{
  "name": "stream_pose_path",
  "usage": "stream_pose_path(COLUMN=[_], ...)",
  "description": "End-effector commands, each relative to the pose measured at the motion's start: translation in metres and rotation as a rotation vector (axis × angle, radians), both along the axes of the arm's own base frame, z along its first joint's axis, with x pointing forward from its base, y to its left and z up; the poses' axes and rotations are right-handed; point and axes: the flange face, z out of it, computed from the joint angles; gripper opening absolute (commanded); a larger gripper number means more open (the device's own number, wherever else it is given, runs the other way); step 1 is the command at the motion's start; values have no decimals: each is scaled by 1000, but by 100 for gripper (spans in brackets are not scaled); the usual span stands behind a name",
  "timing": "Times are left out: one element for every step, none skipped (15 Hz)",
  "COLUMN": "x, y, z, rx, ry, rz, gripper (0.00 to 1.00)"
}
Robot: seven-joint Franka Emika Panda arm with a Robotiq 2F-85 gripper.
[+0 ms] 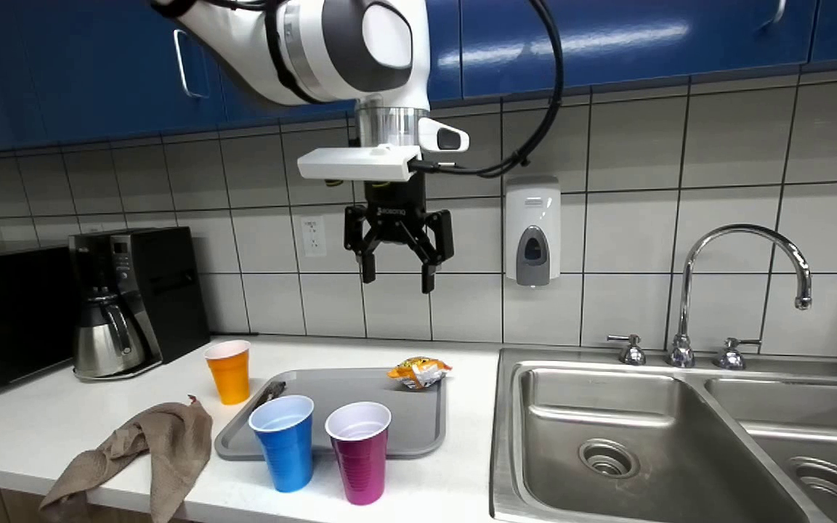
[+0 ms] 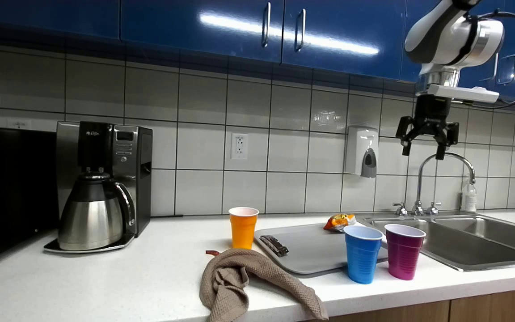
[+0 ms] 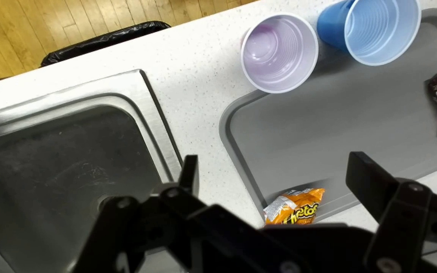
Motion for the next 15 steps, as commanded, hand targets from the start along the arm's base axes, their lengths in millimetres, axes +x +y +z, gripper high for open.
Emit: stream_pose_path(x=[-5,-5,-6,-6,-6,-6,-6,-5,-4,-4,-3,-2,-2,-1,-1], y=[2,3,4,5,5,6,7,8,9,9,10,11,12,13,13], z=[-16,-21,-25,-30,-35,-40,-45,-50,-56,-63,-69,-74,-79,-83,-88], rx=[-30,-28,-28,-28,-27,-28,-39,-49,-56,-61,-71,-77,-84,-91,-98], ry=[9,15,20,25,29,34,26,18,18,19,17,17,19,20,22], rz=[-3,-2,-3,-3,-4,-5,-12,-11,-13,-14,-19,-20,-21,-22,-22], gripper=[100,100,100,100,100,100,100,100,100,100,100,100,100,100,100])
